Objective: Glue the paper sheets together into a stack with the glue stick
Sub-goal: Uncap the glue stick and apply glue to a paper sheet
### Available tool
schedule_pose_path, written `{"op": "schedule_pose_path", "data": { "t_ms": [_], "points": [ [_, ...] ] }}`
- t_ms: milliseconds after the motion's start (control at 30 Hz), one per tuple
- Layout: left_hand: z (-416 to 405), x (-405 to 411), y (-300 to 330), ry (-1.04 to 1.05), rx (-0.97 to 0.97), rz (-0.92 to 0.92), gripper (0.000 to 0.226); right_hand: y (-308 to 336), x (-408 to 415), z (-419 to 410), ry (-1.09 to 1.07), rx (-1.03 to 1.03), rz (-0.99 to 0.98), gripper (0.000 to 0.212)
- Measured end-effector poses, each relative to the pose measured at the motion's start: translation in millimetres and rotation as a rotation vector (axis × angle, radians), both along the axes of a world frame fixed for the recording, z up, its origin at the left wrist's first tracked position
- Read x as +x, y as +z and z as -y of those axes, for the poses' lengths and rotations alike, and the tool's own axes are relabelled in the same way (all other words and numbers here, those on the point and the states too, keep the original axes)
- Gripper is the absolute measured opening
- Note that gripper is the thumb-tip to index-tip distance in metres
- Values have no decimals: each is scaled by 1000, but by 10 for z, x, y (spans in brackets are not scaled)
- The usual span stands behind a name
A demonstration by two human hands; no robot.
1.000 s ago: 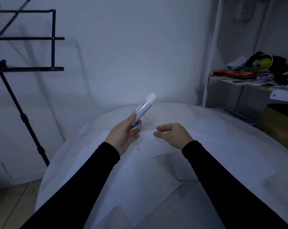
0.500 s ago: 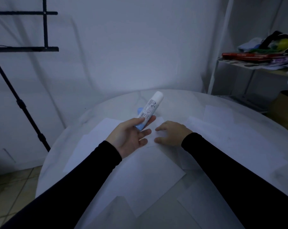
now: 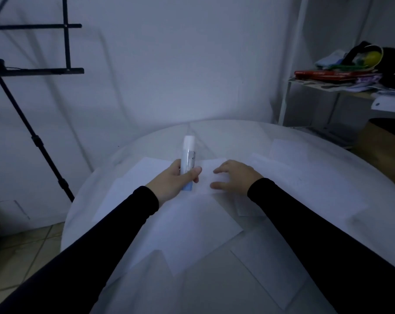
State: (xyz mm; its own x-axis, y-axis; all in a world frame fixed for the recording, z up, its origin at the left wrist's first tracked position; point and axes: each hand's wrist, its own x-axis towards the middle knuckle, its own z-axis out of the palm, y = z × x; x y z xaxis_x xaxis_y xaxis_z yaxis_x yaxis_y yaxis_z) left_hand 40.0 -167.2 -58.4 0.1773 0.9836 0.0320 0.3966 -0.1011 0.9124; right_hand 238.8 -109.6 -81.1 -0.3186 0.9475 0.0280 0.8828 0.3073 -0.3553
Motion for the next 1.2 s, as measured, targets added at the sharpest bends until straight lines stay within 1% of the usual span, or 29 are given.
{"op": "schedule_pose_path", "data": {
  "t_ms": [67,133,267,333,400,467,700,867,933,967,1033,1100,1133,1200],
  "points": [
    [38,-18,-23,-10,-29,-4,36,-32,18,20,35,-15,-17,61],
    [57,-26,-47,-9,-80,-2,48,-52,32,47,39,-36,29,61],
    [56,-26,-57,26,-98,-249,84,-33,82,90,27,-41,70,58],
    [58,-9,-69,59,-98,-357,93,-25,99,110,25,-46,61,54],
    [33,0,-104,87,-76,-410,93,-29,102,115,24,-49,54,52],
    [-6,-16,-134,94,-82,-423,95,-33,95,109,21,-51,55,50],
    [-180,-140,-164,110,-69,-413,93,-53,89,38,2,-51,15,45],
    [-331,-327,-148,168,-80,-392,95,-67,80,7,-14,-69,6,44],
    [-372,-411,-150,204,-82,-392,92,-16,77,28,-36,-81,19,40],
    [-385,-439,-150,229,-75,-380,87,15,67,44,-45,-79,30,38],
    [-396,-451,-130,277,-25,-298,67,60,27,66,-57,-30,26,35],
    [-396,-418,-88,292,66,-210,40,73,-27,71,-52,34,-3,38],
    [-384,-394,-67,284,101,-200,32,70,-48,68,-45,38,-4,41],
    [-337,-336,-46,229,100,-248,32,53,-78,60,-33,-14,39,49]
  ]
}}
